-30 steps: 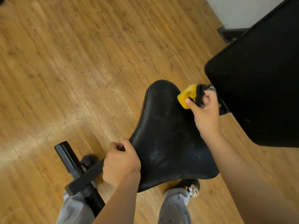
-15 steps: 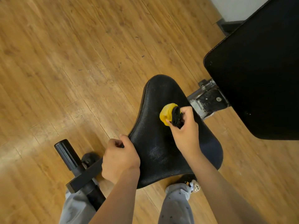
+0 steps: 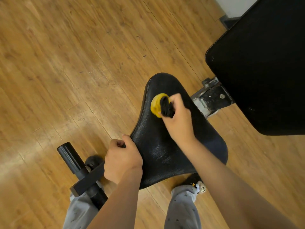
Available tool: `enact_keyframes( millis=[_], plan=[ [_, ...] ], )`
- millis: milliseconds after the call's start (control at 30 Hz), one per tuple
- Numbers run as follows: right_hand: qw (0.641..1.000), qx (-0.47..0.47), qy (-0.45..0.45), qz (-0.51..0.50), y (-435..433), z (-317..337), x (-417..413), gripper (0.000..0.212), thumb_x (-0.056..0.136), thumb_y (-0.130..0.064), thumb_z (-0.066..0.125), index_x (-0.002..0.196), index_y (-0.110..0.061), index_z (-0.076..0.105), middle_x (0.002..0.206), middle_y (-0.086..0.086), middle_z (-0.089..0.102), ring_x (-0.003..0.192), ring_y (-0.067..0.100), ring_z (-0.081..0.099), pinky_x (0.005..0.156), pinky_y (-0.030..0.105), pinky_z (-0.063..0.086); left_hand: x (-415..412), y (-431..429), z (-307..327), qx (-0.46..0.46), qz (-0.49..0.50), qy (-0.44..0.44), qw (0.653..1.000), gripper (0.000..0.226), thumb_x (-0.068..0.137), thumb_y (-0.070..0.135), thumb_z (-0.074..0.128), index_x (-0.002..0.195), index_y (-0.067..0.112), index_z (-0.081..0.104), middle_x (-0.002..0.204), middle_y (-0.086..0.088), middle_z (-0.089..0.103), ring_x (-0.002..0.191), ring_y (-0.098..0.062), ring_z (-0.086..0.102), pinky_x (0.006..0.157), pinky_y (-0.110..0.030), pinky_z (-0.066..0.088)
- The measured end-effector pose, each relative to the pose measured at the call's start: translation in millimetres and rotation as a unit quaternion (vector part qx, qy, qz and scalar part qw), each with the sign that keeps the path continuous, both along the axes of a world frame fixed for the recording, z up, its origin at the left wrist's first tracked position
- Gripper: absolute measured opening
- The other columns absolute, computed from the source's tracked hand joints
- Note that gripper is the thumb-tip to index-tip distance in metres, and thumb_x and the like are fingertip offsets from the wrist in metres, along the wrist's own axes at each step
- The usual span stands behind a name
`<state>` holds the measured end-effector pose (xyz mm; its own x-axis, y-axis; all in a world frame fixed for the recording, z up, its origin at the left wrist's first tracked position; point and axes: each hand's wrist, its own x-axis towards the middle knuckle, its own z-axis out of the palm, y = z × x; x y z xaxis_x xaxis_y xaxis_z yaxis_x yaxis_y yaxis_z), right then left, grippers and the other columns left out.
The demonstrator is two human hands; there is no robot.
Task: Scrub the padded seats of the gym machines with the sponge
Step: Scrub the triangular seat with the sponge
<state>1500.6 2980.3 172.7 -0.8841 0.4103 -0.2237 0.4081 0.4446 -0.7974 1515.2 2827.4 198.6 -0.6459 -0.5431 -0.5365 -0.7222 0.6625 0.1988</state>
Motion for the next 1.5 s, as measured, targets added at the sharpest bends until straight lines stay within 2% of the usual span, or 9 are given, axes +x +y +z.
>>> enact_keyframes(
  millis=[200, 333, 433, 600, 733, 1000, 1333, 1400, 1500],
  plan=[
    [0.998, 0.054, 0.007, -0.031, 31, -7, -61, 0.027, 0.084, -0.005, 0.067, 0.094, -0.014, 0.043, 0.093, 0.003, 0.058, 0.086, 0.018, 0.058, 0.064, 0.025, 0.040, 0, 2, 2, 0.001, 0.004, 0.004, 1.000, 0.037, 0.094, 0.051, 0.031, 0.084, 0.024, 0.055, 0.066, 0.000, 0.045, 0.062, -0.020, 0.038, 0.065, -0.036, 0.034],
    [0.998, 0.063, -0.001, -0.028, 41, -13, -95, 0.030, 0.083, -0.010, 0.069, 0.098, -0.011, 0.044, 0.094, 0.005, 0.063, 0.087, 0.022, 0.062, 0.070, 0.043, 0.052, 1, 2, -1, 0.015, 0.005, 0.009, 1.000, 0.037, 0.096, 0.049, 0.030, 0.086, 0.024, 0.054, 0.066, -0.001, 0.046, 0.057, -0.014, 0.031, 0.066, -0.035, 0.028],
    [0.999, 0.036, -0.003, -0.013, 25, -3, -67, 0.033, 0.081, -0.015, 0.072, 0.096, -0.013, 0.043, 0.092, 0.002, 0.064, 0.085, 0.019, 0.062, 0.072, 0.044, 0.051, 1, -2, -2, 0.030, -0.009, -0.004, 1.000, 0.040, 0.096, 0.051, 0.027, 0.090, 0.024, 0.056, 0.073, -0.005, 0.055, 0.063, -0.018, 0.039, 0.064, -0.034, 0.024],
    [0.996, -0.019, -0.061, -0.061, -23, 21, 37, 0.034, 0.081, -0.016, 0.073, 0.091, -0.024, 0.041, 0.085, 0.002, 0.063, 0.083, 0.017, 0.064, 0.073, 0.047, 0.053, 0, -8, -9, 0.065, -0.011, -0.002, 0.998, 0.043, 0.091, 0.055, 0.027, 0.094, 0.026, 0.057, 0.085, -0.005, 0.060, 0.079, -0.028, 0.053, 0.074, -0.040, 0.045],
    [0.987, -0.019, -0.115, -0.114, -56, 33, 83, 0.036, 0.083, -0.016, 0.070, 0.085, -0.031, 0.038, 0.078, -0.005, 0.058, 0.074, 0.012, 0.058, 0.066, 0.040, 0.050, 0, -10, -9, 0.058, -0.030, -0.004, 0.998, 0.041, 0.092, 0.054, 0.027, 0.094, 0.025, 0.056, 0.089, -0.006, 0.061, 0.082, -0.030, 0.054, 0.075, -0.040, 0.044],
    [0.981, 0.065, -0.005, -0.180, 36, -9, 2, 0.031, 0.083, -0.015, 0.072, 0.099, -0.008, 0.046, 0.096, 0.009, 0.064, 0.091, 0.022, 0.062, 0.077, 0.035, 0.048, 2, -7, -9, 0.024, -0.017, 0.020, 0.999, 0.040, 0.090, 0.053, 0.029, 0.083, 0.024, 0.056, 0.073, -0.004, 0.057, 0.067, -0.026, 0.051, 0.064, -0.035, 0.038],
    [0.978, -0.006, -0.055, -0.202, -15, 6, 85, 0.047, 0.079, -0.014, 0.078, 0.106, -0.027, 0.042, 0.087, -0.014, 0.060, 0.077, -0.005, 0.059, 0.066, 0.013, 0.048, 2, -6, -12, 0.021, -0.012, 0.024, 0.999, 0.040, 0.089, 0.053, 0.029, 0.085, 0.025, 0.057, 0.077, -0.006, 0.058, 0.072, -0.030, 0.055, 0.070, -0.038, 0.047],
    [0.975, -0.032, -0.069, -0.209, -19, 9, 92, 0.058, 0.078, -0.015, 0.078, 0.122, -0.030, 0.044, 0.097, -0.019, 0.061, 0.086, -0.010, 0.058, 0.072, 0.003, 0.046, 2, -6, -11, 0.026, -0.017, 0.014, 0.999, 0.041, 0.089, 0.053, 0.028, 0.087, 0.025, 0.057, 0.076, -0.006, 0.057, 0.072, -0.030, 0.055, 0.070, -0.038, 0.047],
    [0.974, 0.015, -0.069, -0.217, -1, 1, 72, 0.049, 0.082, -0.019, 0.075, 0.126, -0.022, 0.054, 0.113, -0.006, 0.066, 0.107, 0.008, 0.060, 0.089, 0.018, 0.047, 2, -6, -9, 0.036, -0.030, 0.006, 0.999, 0.041, 0.091, 0.052, 0.027, 0.091, 0.024, 0.056, 0.074, -0.004, 0.053, 0.073, -0.029, 0.053, 0.069, -0.037, 0.043]
  ],
)
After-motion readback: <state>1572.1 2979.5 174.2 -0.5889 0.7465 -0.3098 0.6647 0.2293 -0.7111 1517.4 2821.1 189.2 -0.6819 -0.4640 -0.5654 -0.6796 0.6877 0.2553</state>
